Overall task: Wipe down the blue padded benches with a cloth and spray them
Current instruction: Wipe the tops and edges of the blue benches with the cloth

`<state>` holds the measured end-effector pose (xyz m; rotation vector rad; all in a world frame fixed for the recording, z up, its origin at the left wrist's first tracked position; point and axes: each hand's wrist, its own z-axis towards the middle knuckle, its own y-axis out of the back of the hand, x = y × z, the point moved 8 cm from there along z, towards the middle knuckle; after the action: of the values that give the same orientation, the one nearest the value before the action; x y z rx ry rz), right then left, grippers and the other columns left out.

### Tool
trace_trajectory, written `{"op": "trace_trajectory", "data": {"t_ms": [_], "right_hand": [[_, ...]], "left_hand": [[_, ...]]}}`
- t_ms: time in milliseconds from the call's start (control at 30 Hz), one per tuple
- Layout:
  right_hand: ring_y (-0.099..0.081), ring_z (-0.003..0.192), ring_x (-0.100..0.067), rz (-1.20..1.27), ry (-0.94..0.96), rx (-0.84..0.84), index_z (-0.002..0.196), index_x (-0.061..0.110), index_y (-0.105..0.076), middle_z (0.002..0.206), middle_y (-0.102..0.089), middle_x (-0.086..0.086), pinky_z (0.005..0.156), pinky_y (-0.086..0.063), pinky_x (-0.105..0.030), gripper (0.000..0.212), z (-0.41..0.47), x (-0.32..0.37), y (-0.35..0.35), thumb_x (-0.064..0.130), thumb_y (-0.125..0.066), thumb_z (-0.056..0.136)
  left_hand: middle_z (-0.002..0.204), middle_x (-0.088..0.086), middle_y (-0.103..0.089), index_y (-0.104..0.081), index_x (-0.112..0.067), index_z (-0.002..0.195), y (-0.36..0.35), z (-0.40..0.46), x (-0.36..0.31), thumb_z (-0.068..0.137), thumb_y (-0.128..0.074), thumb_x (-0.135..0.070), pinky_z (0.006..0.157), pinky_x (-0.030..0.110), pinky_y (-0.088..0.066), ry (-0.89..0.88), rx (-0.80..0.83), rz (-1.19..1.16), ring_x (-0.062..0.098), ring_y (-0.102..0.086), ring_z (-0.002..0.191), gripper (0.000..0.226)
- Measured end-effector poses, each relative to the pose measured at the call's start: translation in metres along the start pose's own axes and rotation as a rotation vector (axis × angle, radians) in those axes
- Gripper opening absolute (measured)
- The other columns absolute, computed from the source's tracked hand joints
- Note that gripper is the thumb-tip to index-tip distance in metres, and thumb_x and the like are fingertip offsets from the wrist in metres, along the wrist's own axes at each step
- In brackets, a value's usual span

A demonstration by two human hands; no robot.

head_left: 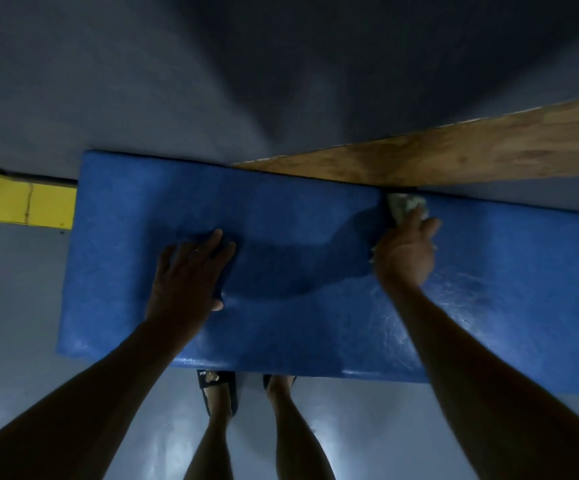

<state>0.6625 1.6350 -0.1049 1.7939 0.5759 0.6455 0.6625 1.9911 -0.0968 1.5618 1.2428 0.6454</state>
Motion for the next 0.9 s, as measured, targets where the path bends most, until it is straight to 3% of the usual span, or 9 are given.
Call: {"op": "trace_trajectory", "data": {"t_ms": [167, 267, 367, 500, 567, 700, 767, 900], "right_hand": [[-0.057, 0.103, -0.032, 0.026, 0.454, 0.134, 0.152, 0.011, -0.02, 0.141, -0.034, -0.013, 0.072, -0.052, -0.04, 0.064, -0.077, 0.107, -0.034, 0.023, -0.051, 0.096], [-0.057, 0.093, -0.028, -0.037, 0.667, 0.144, 0.149, 0.013, -0.029, 0.128, -0.043, -0.013, 0.074, -0.055, -0.042, 0.058, -0.081, 0.12, -0.032, 0.026, -0.051, 0.097], [-0.058, 0.077, -0.033, -0.03, 0.58, 0.128, 0.146, 0.023, -0.038, 0.119, -0.045, -0.013, 0.068, -0.052, -0.042, 0.051, -0.042, 0.085, -0.016, 0.024, -0.049, 0.096], [-0.059, 0.09, -0.042, -0.032, 0.105, 0.06, 0.131, 0.02, -0.049, 0.123, -0.041, -0.016, 0.074, -0.043, -0.042, 0.036, 0.012, 0.011, 0.015, 0.022, -0.045, 0.095], [-0.057, 0.095, -0.044, -0.09, 0.001, 0.033, 0.133, 0.015, -0.046, 0.128, -0.04, -0.018, 0.076, -0.041, -0.042, 0.039, 0.009, 0.009, 0.018, 0.019, -0.044, 0.095], [-0.058, 0.102, -0.043, -0.019, -0.027, 0.021, 0.14, 0.014, -0.039, 0.136, -0.039, -0.016, 0.083, -0.045, -0.044, 0.043, -0.025, 0.073, -0.011, 0.021, -0.038, 0.098], [-0.059, 0.102, -0.038, 0.059, 0.011, 0.053, 0.14, 0.016, -0.039, 0.135, -0.04, -0.012, 0.078, -0.045, -0.04, 0.042, -0.055, 0.124, -0.032, 0.024, -0.04, 0.099], [-0.059, 0.1, -0.031, 0.09, 0.334, 0.201, 0.139, 0.016, -0.041, 0.134, -0.04, -0.008, 0.069, -0.04, -0.034, 0.047, -0.124, 0.239, -0.066, 0.03, -0.052, 0.095]], "left_hand": [[0.155, 0.002, -0.039, -0.048, -0.024, 0.143, -0.004, 0.0, 0.002, 0.039, -0.097, -0.033, 0.107, 0.056, -0.03, 0.016, 0.035, 0.011, 0.034, -0.044, 0.127, 0.116], [0.154, 0.002, -0.04, -0.047, -0.024, 0.143, -0.004, 0.0, 0.001, 0.04, -0.097, -0.034, 0.107, 0.057, -0.033, 0.019, 0.042, 0.017, 0.034, -0.045, 0.126, 0.116], [0.151, 0.006, -0.044, -0.049, -0.023, 0.141, -0.006, 0.002, 0.004, 0.035, -0.098, -0.033, 0.104, 0.059, -0.037, 0.001, 0.018, 0.005, 0.034, -0.047, 0.122, 0.117], [0.151, 0.004, -0.044, -0.05, -0.024, 0.141, -0.007, 0.002, 0.008, 0.039, -0.096, -0.038, 0.105, 0.058, -0.037, -0.039, 0.03, 0.003, 0.034, -0.044, 0.124, 0.113], [0.152, 0.003, -0.043, -0.048, -0.026, 0.142, -0.008, 0.002, 0.01, 0.041, -0.095, -0.042, 0.106, 0.057, -0.036, -0.048, 0.052, 0.002, 0.034, -0.042, 0.125, 0.112], [0.152, 0.004, -0.042, -0.047, -0.024, 0.143, -0.006, 0.001, 0.013, 0.043, -0.093, -0.044, 0.108, 0.058, -0.035, -0.087, 0.024, -0.012, 0.032, -0.038, 0.126, 0.111], [0.153, 0.005, -0.041, -0.043, -0.023, 0.145, -0.003, 0.001, 0.013, 0.049, -0.091, -0.045, 0.11, 0.057, -0.03, -0.12, 0.019, -0.015, 0.033, -0.04, 0.13, 0.109], [0.128, 0.007, -0.062, -0.056, -0.018, 0.13, 0.014, 0.007, 0.023, 0.052, -0.091, -0.043, 0.104, 0.054, -0.039, -0.196, -0.055, -0.044, 0.033, -0.058, 0.114, 0.089]]}}
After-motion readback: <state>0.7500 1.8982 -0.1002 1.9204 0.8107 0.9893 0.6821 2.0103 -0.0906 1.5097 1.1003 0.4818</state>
